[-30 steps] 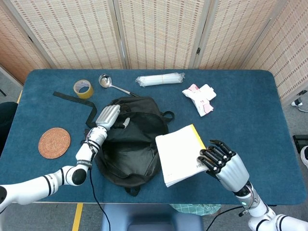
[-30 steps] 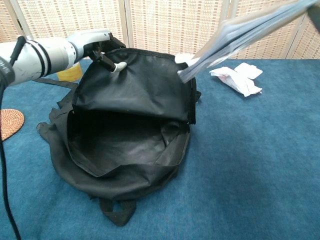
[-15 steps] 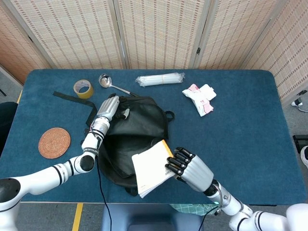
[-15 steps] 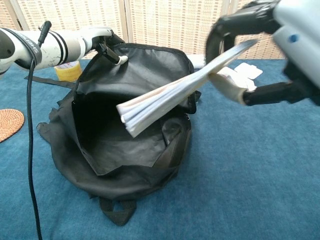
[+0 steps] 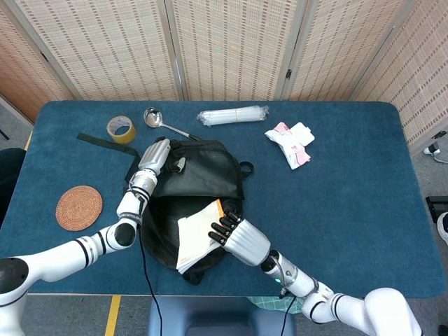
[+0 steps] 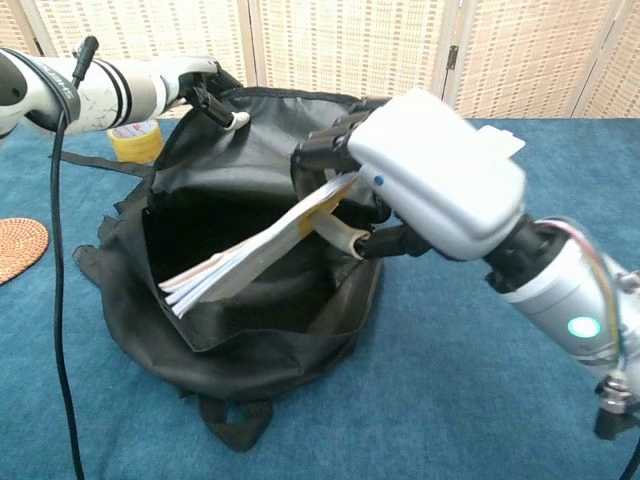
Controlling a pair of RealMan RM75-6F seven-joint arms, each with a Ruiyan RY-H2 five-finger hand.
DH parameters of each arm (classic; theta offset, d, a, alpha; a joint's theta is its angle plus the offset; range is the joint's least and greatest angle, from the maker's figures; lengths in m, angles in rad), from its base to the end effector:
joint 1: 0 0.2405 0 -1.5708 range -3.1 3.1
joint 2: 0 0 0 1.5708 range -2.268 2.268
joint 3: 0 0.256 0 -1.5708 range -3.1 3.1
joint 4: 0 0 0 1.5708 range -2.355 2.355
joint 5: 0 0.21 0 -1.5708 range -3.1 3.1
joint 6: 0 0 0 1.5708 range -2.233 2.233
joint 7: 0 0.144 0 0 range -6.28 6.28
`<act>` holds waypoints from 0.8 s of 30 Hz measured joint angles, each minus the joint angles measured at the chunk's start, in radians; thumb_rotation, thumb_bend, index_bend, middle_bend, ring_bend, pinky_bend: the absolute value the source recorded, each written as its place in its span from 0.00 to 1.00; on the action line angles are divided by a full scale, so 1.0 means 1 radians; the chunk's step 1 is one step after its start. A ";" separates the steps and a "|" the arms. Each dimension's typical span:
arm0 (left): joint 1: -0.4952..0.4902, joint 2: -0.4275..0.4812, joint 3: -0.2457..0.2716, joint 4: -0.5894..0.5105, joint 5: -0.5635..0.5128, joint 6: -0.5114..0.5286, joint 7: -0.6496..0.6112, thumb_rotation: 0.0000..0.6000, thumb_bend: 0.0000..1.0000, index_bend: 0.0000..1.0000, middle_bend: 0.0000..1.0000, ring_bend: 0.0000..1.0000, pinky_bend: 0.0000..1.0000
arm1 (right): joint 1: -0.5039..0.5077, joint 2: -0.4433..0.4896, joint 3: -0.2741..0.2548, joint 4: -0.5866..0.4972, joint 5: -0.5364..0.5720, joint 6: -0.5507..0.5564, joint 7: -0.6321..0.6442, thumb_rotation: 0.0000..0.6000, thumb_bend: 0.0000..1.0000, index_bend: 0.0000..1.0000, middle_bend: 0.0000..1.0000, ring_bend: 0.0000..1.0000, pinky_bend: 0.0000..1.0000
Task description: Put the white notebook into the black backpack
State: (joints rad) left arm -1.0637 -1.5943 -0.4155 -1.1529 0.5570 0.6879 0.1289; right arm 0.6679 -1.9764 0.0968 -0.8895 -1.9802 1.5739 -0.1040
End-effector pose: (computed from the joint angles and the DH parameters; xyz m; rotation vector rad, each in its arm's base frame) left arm -0.0884 0.4680 0.0095 -1.4777 -1.4530 -1.0889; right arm -0.0971 -0.2685 -0.0652 1.8778 -0.1471 1.6424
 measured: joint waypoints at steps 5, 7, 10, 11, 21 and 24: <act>0.004 0.008 0.008 -0.013 -0.001 0.003 -0.002 1.00 0.58 0.57 0.37 0.29 0.00 | 0.021 -0.086 -0.021 0.148 0.017 -0.013 0.037 1.00 0.45 0.97 0.58 0.57 0.45; 0.005 0.013 0.010 -0.020 -0.001 0.004 -0.004 1.00 0.58 0.57 0.37 0.29 0.00 | 0.020 -0.108 -0.040 0.194 0.024 -0.013 0.053 1.00 0.45 0.97 0.58 0.57 0.46; 0.008 0.020 0.013 -0.031 -0.001 0.005 -0.008 1.00 0.58 0.57 0.37 0.29 0.00 | 0.011 -0.127 -0.067 0.243 0.038 -0.012 0.073 1.00 0.45 0.97 0.58 0.59 0.48; 0.008 0.022 0.013 -0.033 -0.001 0.005 -0.010 1.00 0.58 0.57 0.36 0.29 0.00 | 0.008 -0.129 -0.074 0.254 0.042 -0.013 0.076 1.00 0.45 0.97 0.58 0.59 0.49; 0.015 0.037 0.023 -0.061 -0.007 0.011 -0.017 1.00 0.58 0.56 0.36 0.28 0.00 | 0.031 -0.127 -0.075 0.292 0.098 -0.076 0.064 1.00 0.45 0.97 0.58 0.59 0.49; 0.017 0.044 0.026 -0.073 -0.011 0.015 -0.017 1.00 0.58 0.56 0.35 0.28 0.00 | 0.055 -0.129 -0.065 0.296 0.113 -0.104 0.048 1.00 0.45 0.97 0.58 0.59 0.49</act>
State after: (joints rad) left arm -1.0471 -1.5507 -0.3900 -1.2261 0.5456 0.7031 0.1120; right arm 0.7228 -2.1049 0.0317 -0.5939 -1.8671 1.4698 -0.0560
